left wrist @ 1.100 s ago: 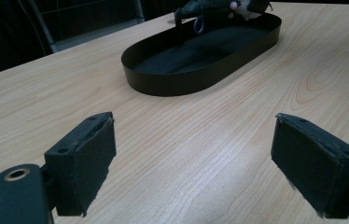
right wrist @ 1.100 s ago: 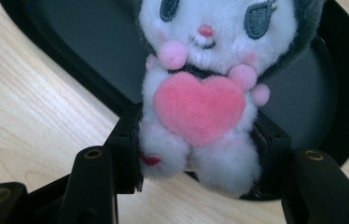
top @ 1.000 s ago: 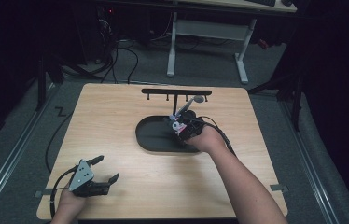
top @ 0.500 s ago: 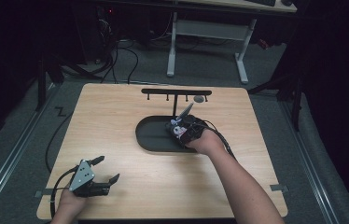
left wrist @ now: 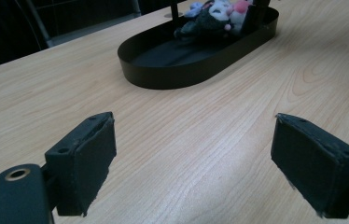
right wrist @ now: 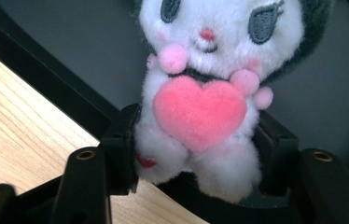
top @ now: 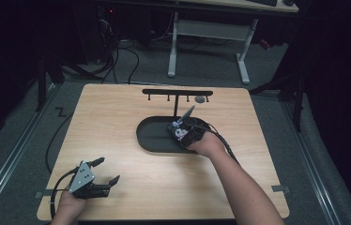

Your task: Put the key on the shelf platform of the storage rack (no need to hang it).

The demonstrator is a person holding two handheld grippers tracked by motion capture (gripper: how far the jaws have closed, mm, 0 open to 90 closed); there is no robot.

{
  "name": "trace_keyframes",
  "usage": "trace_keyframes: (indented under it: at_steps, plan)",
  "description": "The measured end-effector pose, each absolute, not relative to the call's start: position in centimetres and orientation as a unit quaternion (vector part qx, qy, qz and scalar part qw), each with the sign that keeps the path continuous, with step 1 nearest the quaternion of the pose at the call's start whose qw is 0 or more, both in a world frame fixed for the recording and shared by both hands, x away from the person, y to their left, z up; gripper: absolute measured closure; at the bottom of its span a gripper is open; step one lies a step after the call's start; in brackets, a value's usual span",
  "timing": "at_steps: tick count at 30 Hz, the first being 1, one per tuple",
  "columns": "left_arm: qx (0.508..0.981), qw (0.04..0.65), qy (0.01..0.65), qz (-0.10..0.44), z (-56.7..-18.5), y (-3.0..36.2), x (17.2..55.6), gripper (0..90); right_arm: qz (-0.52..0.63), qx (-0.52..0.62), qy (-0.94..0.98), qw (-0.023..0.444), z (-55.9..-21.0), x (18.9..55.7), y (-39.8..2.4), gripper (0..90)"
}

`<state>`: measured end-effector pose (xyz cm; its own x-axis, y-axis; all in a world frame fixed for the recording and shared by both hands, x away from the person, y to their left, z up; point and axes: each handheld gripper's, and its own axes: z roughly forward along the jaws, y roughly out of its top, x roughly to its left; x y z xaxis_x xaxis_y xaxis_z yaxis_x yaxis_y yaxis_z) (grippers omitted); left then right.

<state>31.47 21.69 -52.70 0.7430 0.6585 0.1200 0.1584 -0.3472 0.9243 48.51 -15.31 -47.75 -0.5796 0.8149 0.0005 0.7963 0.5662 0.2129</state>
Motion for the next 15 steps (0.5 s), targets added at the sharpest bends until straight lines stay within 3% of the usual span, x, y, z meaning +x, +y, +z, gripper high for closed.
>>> trace_keyframes:
  at_steps: [6,15]
  plan:
    - [0.782,0.51,0.262,0.246,-52.7,21.8,31.4,14.4,0.104,0.463,0.878,0.054,-47.2,48.4,-15.2,31.4]
    - [0.786,0.506,0.259,0.244,-52.7,21.5,31.5,14.4,0.115,0.464,0.876,0.065,-45.8,47.7,-15.7,30.4]
